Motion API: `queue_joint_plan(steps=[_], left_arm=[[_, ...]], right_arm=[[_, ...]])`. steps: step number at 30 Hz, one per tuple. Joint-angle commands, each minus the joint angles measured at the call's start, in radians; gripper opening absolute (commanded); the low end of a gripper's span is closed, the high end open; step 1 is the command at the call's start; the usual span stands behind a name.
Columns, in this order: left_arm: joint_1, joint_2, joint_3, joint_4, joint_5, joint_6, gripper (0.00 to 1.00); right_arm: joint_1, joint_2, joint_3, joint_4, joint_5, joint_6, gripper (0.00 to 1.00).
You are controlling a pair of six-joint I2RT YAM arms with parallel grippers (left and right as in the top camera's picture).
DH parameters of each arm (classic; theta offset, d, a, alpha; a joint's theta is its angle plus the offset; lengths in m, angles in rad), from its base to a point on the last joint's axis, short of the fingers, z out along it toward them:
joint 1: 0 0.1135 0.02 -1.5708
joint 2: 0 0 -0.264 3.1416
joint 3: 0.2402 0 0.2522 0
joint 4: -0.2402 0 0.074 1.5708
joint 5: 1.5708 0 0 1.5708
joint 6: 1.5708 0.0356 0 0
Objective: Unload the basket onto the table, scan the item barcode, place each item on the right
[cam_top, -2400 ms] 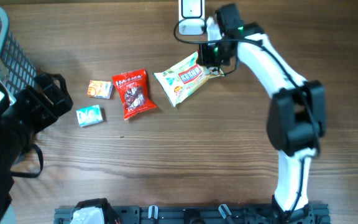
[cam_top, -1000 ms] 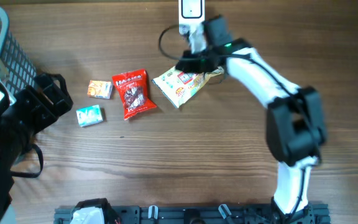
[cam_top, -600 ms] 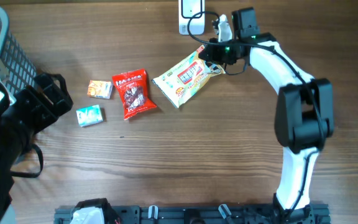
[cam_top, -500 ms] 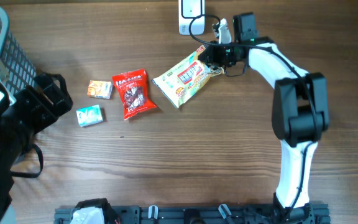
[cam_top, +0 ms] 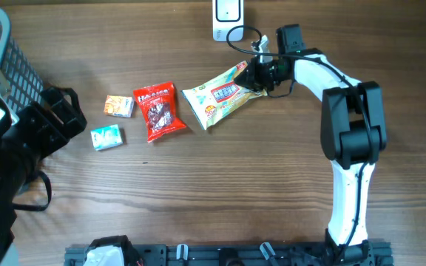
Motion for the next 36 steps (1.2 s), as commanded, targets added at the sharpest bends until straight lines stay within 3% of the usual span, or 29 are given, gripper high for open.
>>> queue_joint_plan(steps=[1, 7, 14, 16, 20, 26, 36], left_arm=[[0.005, -0.003, 0.007, 0.002, -0.01, 0.002, 1.0], [0.005, -0.003, 0.007, 0.002, -0.01, 0.002, 1.0], [0.005, -0.003, 0.007, 0.002, -0.01, 0.002, 1.0], [0.005, -0.003, 0.007, 0.002, -0.01, 0.002, 1.0], [0.005, -0.003, 0.007, 0.002, -0.01, 0.002, 1.0], [0.005, -0.003, 0.007, 0.002, -0.01, 0.002, 1.0], [0.005, -0.003, 0.007, 0.002, -0.01, 0.002, 1.0]], right_arm=[[0.008, -0.163, -0.01, -0.01, 0.06, -0.028, 0.04], [0.106, -0.235, -0.01, -0.017, 0.035, -0.05, 0.04], [0.288, -0.154, -0.031, 0.039, 0.038, -0.064, 0.04], [0.33, -0.095, -0.031, 0.109, 0.039, 0.013, 0.04], [0.336, -0.006, -0.031, 0.183, 0.058, 0.089, 0.04], [0.335, 0.046, -0.031, 0.102, 0.172, 0.023, 0.04], [0.288, -0.171, -0.029, -0.005, 0.061, -0.103, 0.04]])
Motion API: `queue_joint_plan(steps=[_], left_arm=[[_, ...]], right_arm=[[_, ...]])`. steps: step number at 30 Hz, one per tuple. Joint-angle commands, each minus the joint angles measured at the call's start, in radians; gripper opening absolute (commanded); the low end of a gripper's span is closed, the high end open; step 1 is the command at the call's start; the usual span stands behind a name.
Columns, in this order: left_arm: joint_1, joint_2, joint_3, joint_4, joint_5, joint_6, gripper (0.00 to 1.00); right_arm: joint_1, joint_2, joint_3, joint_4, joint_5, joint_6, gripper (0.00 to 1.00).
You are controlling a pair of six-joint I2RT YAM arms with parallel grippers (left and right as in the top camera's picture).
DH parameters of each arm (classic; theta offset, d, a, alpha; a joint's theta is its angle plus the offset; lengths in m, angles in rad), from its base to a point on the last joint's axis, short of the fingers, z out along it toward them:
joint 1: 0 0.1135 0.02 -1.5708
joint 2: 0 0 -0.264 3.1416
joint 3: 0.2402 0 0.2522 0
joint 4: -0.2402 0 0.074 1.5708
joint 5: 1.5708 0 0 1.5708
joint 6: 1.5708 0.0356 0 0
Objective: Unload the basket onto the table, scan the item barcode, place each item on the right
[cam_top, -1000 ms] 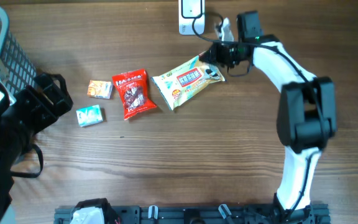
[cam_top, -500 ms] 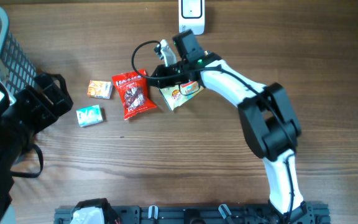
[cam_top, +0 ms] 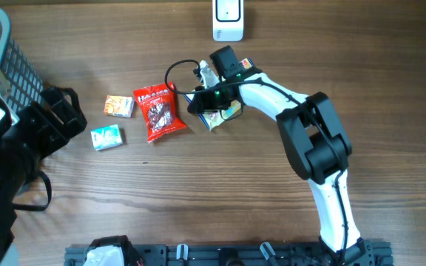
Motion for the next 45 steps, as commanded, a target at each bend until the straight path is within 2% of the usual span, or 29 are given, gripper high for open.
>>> queue_joint_plan(steps=[1, 5, 10, 14, 20, 28, 34, 40, 45], left_arm=[[0.005, -0.003, 0.007, 0.002, -0.01, 0.002, 1.0], [0.005, -0.003, 0.007, 0.002, -0.01, 0.002, 1.0], [0.005, -0.003, 0.007, 0.002, -0.01, 0.002, 1.0], [0.005, -0.003, 0.007, 0.002, -0.01, 0.002, 1.0], [0.005, -0.003, 0.007, 0.002, -0.01, 0.002, 1.0], [0.005, -0.003, 0.007, 0.002, -0.01, 0.002, 1.0], [0.005, -0.003, 0.007, 0.002, -0.01, 0.002, 1.0], [0.005, -0.003, 0.007, 0.002, -0.01, 0.002, 1.0], [0.005, -0.003, 0.007, 0.002, -0.01, 0.002, 1.0]], right_arm=[[-0.046, -0.183, -0.003, -0.062, -0.026, -0.119, 0.04], [-0.111, -0.246, -0.003, -0.159, 0.074, -0.136, 0.04], [-0.227, -0.22, -0.025, -0.183, 0.016, -0.129, 0.04], [-0.301, -0.193, -0.092, -0.117, -0.055, -0.089, 0.04], [-0.354, -0.124, -0.225, 0.092, -0.168, -0.031, 0.04], [-0.371, -0.037, -0.251, 0.087, -0.102, 0.004, 0.04], [-0.412, -0.156, -0.251, 0.037, -0.102, -0.024, 0.04], [-0.397, -0.373, -0.251, -0.03, -0.038, -0.064, 0.04], [-0.341, -0.399, -0.255, -0.042, -0.014, -0.079, 0.04]])
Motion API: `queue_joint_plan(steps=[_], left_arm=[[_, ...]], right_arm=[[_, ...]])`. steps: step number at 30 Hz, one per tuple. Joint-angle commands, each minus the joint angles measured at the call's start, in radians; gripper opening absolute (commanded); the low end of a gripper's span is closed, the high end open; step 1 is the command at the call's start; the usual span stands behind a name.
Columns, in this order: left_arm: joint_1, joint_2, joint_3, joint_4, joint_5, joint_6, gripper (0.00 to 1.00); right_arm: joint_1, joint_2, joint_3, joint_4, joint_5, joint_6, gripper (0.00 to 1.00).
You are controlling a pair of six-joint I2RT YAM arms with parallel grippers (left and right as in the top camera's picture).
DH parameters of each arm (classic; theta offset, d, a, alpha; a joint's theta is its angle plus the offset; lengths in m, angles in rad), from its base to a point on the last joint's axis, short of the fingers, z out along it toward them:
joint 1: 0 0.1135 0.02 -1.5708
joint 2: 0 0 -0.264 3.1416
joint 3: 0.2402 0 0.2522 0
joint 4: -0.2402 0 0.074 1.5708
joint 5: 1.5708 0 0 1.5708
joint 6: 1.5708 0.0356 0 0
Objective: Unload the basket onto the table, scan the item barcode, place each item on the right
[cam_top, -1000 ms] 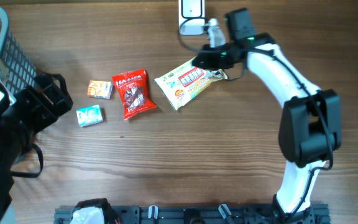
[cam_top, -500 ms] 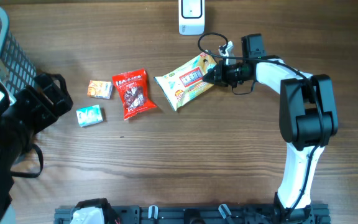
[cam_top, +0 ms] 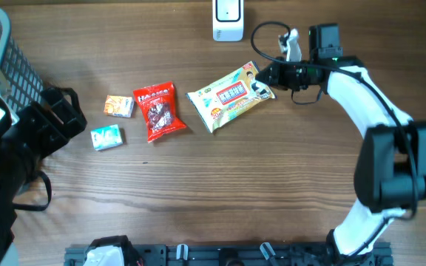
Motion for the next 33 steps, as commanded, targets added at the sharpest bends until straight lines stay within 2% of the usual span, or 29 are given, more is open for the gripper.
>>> queue_joint_plan(steps=[1, 7, 14, 18, 24, 28, 33], left_arm=[[0.005, -0.003, 0.007, 0.002, -0.01, 0.002, 1.0], [0.005, -0.003, 0.007, 0.002, -0.01, 0.002, 1.0], [0.005, -0.003, 0.007, 0.002, -0.01, 0.002, 1.0], [0.005, -0.003, 0.007, 0.002, -0.01, 0.002, 1.0], [0.005, -0.003, 0.007, 0.002, -0.01, 0.002, 1.0], [0.005, -0.003, 0.007, 0.002, -0.01, 0.002, 1.0], [0.005, -0.003, 0.007, 0.002, -0.01, 0.002, 1.0]], right_arm=[[0.058, 0.004, -0.007, -0.006, 0.042, -0.037, 0.04], [0.079, 0.11, -0.156, 0.179, 0.034, 0.093, 0.04], [0.079, 0.189, -0.183, 0.177, 0.113, 0.132, 0.04], [0.079, 0.143, -0.18, 0.147, 0.108, 0.129, 0.04], [0.096, -0.056, -0.175, 0.141, 0.083, 0.107, 0.04], [0.145, -0.153, -0.175, 0.234, 0.083, 0.097, 0.04], [0.229, -0.126, -0.178, 0.374, 0.088, 0.148, 0.04]])
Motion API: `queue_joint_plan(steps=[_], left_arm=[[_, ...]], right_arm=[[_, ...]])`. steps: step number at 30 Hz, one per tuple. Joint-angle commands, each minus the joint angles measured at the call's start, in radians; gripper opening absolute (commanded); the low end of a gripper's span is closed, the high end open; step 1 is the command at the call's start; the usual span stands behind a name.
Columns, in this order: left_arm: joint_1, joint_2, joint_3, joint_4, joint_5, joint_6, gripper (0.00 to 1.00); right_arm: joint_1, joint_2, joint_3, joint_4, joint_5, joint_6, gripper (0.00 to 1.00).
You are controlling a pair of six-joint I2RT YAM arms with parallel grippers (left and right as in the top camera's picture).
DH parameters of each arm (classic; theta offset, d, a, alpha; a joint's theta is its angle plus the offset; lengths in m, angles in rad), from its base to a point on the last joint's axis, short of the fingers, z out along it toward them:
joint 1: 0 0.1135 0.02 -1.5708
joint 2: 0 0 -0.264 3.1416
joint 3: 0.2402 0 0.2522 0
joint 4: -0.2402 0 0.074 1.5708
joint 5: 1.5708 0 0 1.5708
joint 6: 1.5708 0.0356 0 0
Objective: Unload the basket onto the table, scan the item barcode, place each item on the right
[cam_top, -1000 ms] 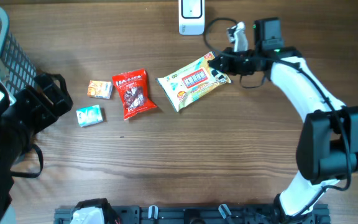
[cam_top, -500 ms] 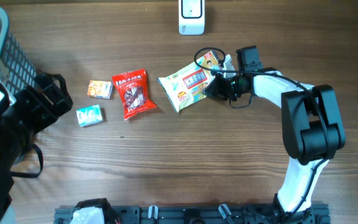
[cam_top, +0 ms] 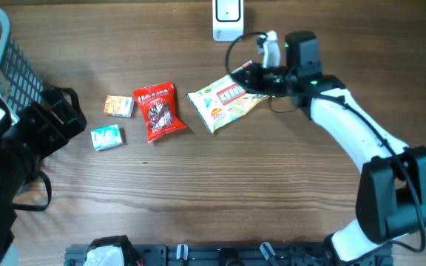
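Note:
A yellow-green snack packet (cam_top: 220,103) lies flat, printed side up, at mid table. My right gripper (cam_top: 245,77) sits over the packet's upper right end and hides that corner. From above I cannot make out whether its fingers are closed on the packet. The white scanner (cam_top: 228,19) stands at the far edge, just up and left of the gripper. My left gripper (cam_top: 59,112) rests at the far left, away from the packet, and its fingers are not distinguishable.
A red snack bag (cam_top: 158,111), a small orange box (cam_top: 119,106) and a small teal box (cam_top: 106,137) lie left of the packet. A grey slatted basket (cam_top: 6,52) stands at the far left corner. The right gripper's cable (cam_top: 235,48) loops close to the scanner.
My right gripper was just beside the packet's right end and is now further left, over that end. The packet lies in nearly the same place. The left arm has not moved.
At first my right gripper was at the packet's right end, the packet lying askew. Then it was far to the left over the bunched packet near the red bag. Later the packet lay flat with the gripper to its right, and now the gripper covers its right end.

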Motion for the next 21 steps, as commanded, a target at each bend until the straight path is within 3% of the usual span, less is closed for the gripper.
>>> queue_joint_plan(steps=[1, 6, 14, 21], left_arm=[[0.005, -0.003, 0.007, 0.002, -0.01, 0.002, 1.0], [0.005, -0.003, 0.007, 0.002, -0.01, 0.002, 1.0], [0.005, -0.003, 0.007, 0.002, -0.01, 0.002, 1.0], [0.005, -0.003, 0.007, 0.002, -0.01, 0.002, 1.0]], right_arm=[[0.074, 0.047, -0.003, 0.067, 0.018, 0.05, 0.04], [0.161, 0.154, -0.004, 0.135, 0.121, 0.106, 0.04], [0.204, 0.373, -0.003, 0.227, 0.115, 0.138, 0.04], [0.156, 0.329, -0.003, 0.224, 0.016, 0.124, 0.04]])
